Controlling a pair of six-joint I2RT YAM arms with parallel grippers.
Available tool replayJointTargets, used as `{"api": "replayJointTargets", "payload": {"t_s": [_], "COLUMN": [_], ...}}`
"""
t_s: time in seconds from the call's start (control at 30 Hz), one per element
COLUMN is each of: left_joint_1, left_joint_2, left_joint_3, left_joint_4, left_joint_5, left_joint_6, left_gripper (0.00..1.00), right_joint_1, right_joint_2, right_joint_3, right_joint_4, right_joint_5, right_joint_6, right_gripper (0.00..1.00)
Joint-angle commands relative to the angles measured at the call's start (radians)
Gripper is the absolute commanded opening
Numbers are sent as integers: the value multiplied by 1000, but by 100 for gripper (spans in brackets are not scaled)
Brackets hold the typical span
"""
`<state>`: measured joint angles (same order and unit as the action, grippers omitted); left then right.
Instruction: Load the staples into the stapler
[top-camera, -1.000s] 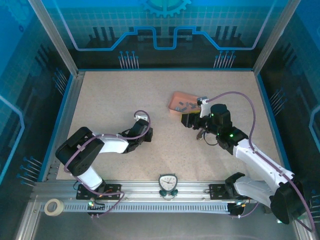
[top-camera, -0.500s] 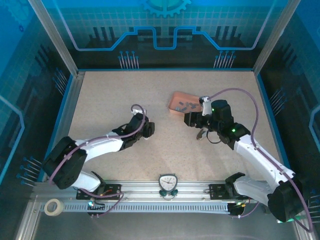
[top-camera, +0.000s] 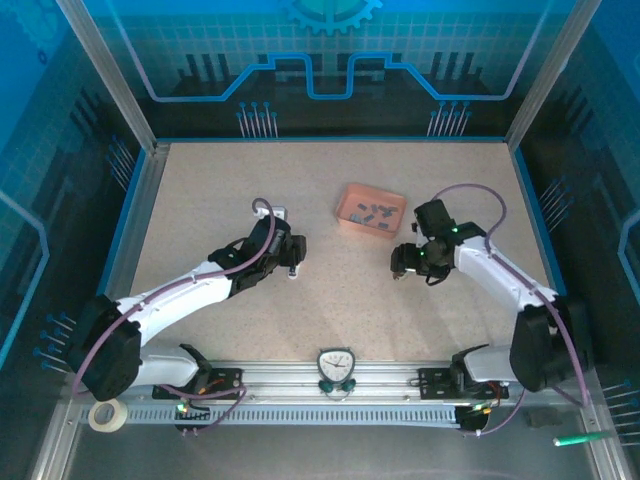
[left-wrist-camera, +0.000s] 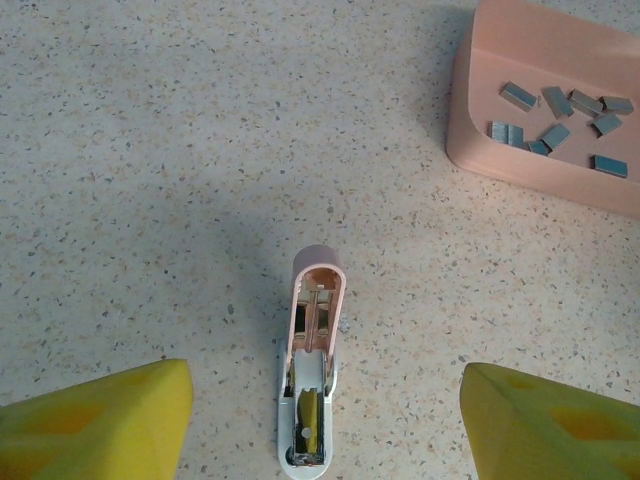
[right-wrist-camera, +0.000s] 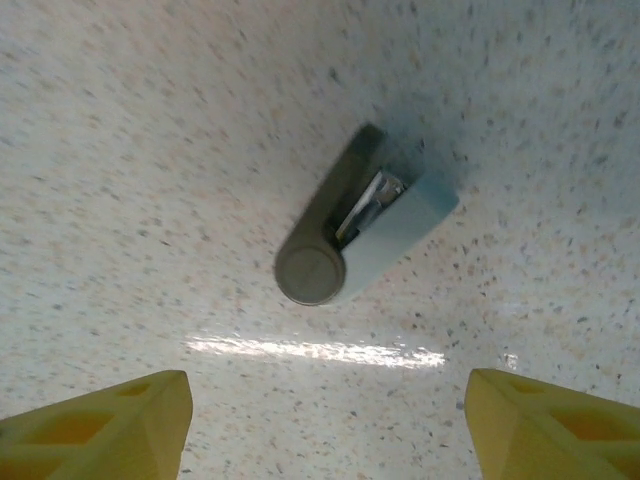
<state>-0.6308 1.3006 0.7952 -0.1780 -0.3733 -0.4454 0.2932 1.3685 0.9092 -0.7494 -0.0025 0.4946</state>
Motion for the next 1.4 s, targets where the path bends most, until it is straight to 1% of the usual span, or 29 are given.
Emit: {"api": "replayJointTargets", "payload": {"t_s": [0.0, 0.13, 0.27, 0.33, 0.47, 0.57, 0.63, 0.7, 0.73, 0.83, 1.03, 1.17, 1.37], "left_joint_1": [3, 3, 5, 4, 6, 8, 9, 9, 9, 9, 9, 9, 9], "left_joint_2": [5, 3, 0, 4, 6, 6, 6, 9, 10, 8, 12, 21, 19], "left_joint_3": [20, 7, -9, -1, 4, 7, 6, 6, 7, 12, 14, 16, 21], "left_joint_4": [-9, 7, 34, 33, 31, 28, 31, 32, 32, 31, 32, 34, 38], "left_joint_5": [11, 23, 24, 23, 17, 13, 13, 15, 16, 19, 18, 25, 29], "left_joint_6": [4, -8, -3, 10, 22, 26, 27, 28, 28, 29, 37, 36, 40], "left_gripper": [72, 72, 72, 73, 73, 73, 73, 73, 73, 73, 73, 73, 73], "right_joint_1": [-8, -10, -14, -13, -12, -11, -12, -12, -12, -12, -1, 13, 17], "right_joint_2": [68, 168, 261, 310, 364, 397, 410, 416, 422, 433, 405, 357, 275], "right_joint_3": [60, 106, 146, 175, 204, 211, 208, 205, 206, 215, 214, 219, 209], "right_joint_4": [-20, -8, -6, -31, -53, -46, -29, -15, -12, -22, -23, -38, -69], "right_joint_5": [-4, -21, -8, 20, 73, 74, 67, 65, 67, 81, 100, 100, 122], "right_joint_6": [24, 3, -24, -31, -42, -47, -49, -49, -49, -53, -56, -54, -34], "right_gripper": [75, 75, 74, 72, 70, 67, 63, 60, 59, 59, 60, 63, 71]}}
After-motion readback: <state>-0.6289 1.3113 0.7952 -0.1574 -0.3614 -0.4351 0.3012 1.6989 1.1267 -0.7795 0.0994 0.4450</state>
